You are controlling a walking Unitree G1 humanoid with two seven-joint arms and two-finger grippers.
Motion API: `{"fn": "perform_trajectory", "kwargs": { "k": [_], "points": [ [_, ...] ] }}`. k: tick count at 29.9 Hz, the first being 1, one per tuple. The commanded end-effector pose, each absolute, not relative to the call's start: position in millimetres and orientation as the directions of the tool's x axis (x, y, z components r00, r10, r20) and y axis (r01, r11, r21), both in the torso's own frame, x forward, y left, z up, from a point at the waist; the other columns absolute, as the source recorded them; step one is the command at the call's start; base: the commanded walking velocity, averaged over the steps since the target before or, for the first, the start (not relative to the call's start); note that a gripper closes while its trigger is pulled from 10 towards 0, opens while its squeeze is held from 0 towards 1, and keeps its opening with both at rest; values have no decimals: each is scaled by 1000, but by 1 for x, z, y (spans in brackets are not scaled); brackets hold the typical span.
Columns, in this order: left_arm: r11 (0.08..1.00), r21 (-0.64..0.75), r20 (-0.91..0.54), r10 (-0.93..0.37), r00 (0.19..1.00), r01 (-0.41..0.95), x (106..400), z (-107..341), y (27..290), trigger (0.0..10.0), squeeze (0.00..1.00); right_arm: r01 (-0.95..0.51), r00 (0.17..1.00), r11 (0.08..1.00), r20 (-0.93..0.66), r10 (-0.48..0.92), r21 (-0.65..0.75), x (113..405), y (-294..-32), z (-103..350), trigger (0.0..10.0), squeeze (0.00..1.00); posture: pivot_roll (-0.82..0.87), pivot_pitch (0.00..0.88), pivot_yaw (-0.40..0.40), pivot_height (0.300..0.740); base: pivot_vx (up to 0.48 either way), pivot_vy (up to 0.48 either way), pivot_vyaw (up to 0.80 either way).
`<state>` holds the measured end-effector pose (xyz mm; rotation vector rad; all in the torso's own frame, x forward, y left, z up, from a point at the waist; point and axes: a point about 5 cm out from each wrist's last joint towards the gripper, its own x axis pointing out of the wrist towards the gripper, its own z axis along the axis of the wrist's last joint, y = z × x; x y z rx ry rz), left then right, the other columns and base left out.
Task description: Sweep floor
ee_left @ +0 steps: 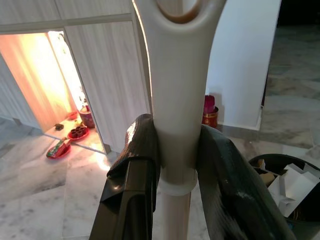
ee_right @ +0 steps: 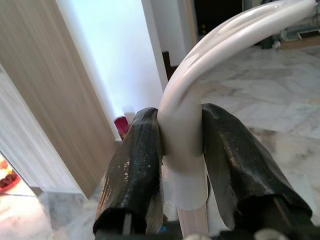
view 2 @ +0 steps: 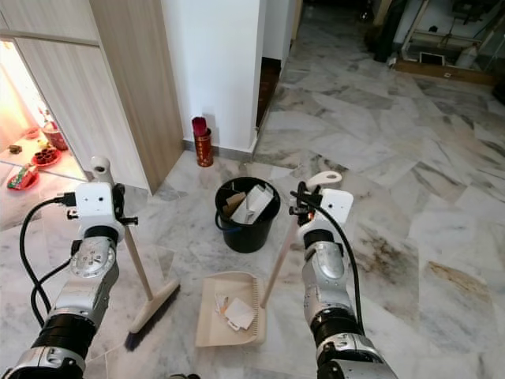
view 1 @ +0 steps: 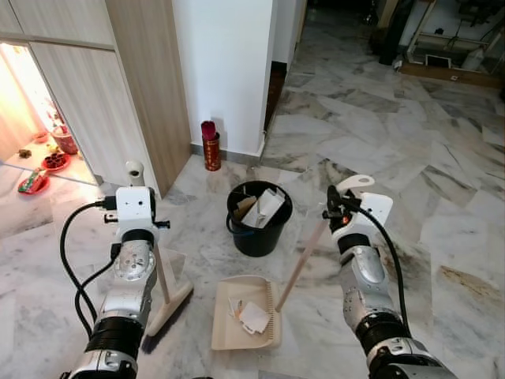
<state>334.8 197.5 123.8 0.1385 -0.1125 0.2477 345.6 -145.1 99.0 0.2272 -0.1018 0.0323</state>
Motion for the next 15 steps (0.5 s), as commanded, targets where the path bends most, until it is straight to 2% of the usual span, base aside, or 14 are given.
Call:
{"fn": "perform_trajectory", "kwargs": {
  "k": [1,15],
  "points": [
    [957,121,164,244,956,-265,337,132,198,10000,0,-100,970,966,238,42,240,356,-134,132,10000,0,153,0,-61,740,0,0,0],
    [955,120,165,251,954,-272,338,132,199,10000,0,-181,890,947,453,43,266,359,-120,194,10000,0,153,0,-60,740,0,0,0]
  ]
}}
